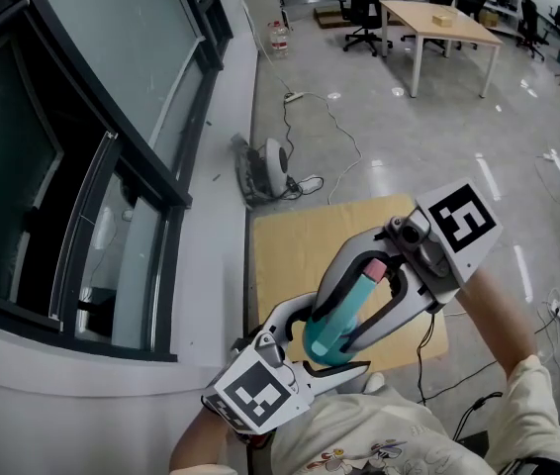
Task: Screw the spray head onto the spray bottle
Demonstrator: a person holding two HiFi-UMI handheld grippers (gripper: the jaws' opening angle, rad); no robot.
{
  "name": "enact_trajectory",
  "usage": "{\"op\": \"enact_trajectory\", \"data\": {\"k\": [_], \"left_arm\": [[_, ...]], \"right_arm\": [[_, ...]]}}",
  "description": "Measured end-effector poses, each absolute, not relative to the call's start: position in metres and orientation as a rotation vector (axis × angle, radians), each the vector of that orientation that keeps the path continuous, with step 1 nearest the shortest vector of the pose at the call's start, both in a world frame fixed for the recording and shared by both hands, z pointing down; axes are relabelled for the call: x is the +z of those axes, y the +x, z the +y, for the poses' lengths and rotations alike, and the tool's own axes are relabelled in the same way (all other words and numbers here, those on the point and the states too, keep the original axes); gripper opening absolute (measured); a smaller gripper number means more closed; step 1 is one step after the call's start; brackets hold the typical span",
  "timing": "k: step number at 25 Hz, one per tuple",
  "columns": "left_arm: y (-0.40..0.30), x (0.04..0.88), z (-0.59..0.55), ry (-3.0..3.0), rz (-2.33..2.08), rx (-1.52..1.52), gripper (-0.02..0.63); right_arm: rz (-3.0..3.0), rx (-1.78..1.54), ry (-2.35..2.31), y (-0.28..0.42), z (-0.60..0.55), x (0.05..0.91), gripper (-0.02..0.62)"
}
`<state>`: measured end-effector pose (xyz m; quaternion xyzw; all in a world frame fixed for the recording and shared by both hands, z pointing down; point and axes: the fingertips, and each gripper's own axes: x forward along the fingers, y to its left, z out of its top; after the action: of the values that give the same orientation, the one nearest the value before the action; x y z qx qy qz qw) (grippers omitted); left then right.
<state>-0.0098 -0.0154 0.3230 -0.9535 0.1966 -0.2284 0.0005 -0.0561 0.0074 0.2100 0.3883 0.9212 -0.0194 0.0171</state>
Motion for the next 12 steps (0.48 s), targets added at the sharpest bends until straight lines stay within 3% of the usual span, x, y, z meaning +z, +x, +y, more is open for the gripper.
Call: {"op": "enact_trajectory", "data": {"k": [6,12], "left_arm": [[0.02,0.346,0.052,-2.943,0.03,-0.821,0.433],[0.032,0.34,0.105,-3.034,-0.526,-0.708,0.433]], "right_arm": [[2.631,0.181,1.889,-0.006,0.074,0.237,0.149],[2.345,0.227,2.196,0.019,0.106,0.237,0.149]]}}
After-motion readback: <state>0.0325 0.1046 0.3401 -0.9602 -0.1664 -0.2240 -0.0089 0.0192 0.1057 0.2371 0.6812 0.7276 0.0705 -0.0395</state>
